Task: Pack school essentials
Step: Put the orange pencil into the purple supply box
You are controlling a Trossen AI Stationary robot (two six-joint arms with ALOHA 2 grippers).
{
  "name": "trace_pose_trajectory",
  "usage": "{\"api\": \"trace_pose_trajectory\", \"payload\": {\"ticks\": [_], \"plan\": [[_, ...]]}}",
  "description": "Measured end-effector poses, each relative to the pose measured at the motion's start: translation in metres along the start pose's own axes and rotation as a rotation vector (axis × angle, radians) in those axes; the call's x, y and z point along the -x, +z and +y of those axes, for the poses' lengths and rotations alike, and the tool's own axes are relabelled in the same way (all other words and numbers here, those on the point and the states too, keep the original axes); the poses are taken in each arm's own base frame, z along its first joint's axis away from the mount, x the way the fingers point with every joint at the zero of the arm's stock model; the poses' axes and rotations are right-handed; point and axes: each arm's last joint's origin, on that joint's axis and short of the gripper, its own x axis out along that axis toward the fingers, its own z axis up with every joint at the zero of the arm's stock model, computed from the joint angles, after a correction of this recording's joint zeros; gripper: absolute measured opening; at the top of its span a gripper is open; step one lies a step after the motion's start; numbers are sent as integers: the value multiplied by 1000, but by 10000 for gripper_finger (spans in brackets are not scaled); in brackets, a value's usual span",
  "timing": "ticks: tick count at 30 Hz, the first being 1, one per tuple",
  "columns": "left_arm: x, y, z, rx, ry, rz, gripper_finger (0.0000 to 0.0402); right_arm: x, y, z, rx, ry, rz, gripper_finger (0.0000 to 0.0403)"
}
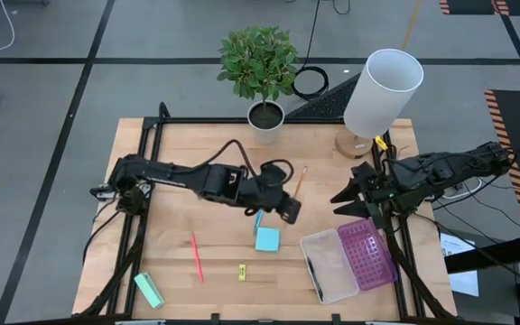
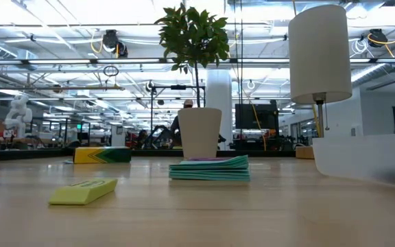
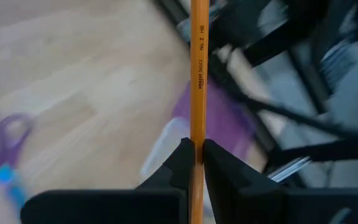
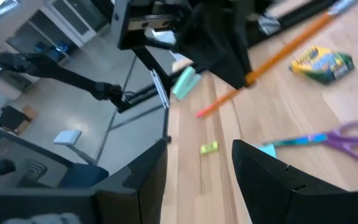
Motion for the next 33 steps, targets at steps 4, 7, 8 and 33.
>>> {"api": "trace_pose_trajectory", "payload": {"ticks": [4, 7, 8, 33], "plan": [[0, 12, -8, 12, -102, -82, 31, -2, 5, 3, 28, 32, -46, 173], [0, 18, -13, 1, -154, -138, 31, -1, 6, 4, 39, 25, -75, 173], [1, 20, -14, -5, -171, -155, 31, -1, 7, 4, 44, 23, -82, 173], [16, 43, -41, -188, -422, -459, 31, -15, 22, 13, 84, 52, -256, 173]]}}
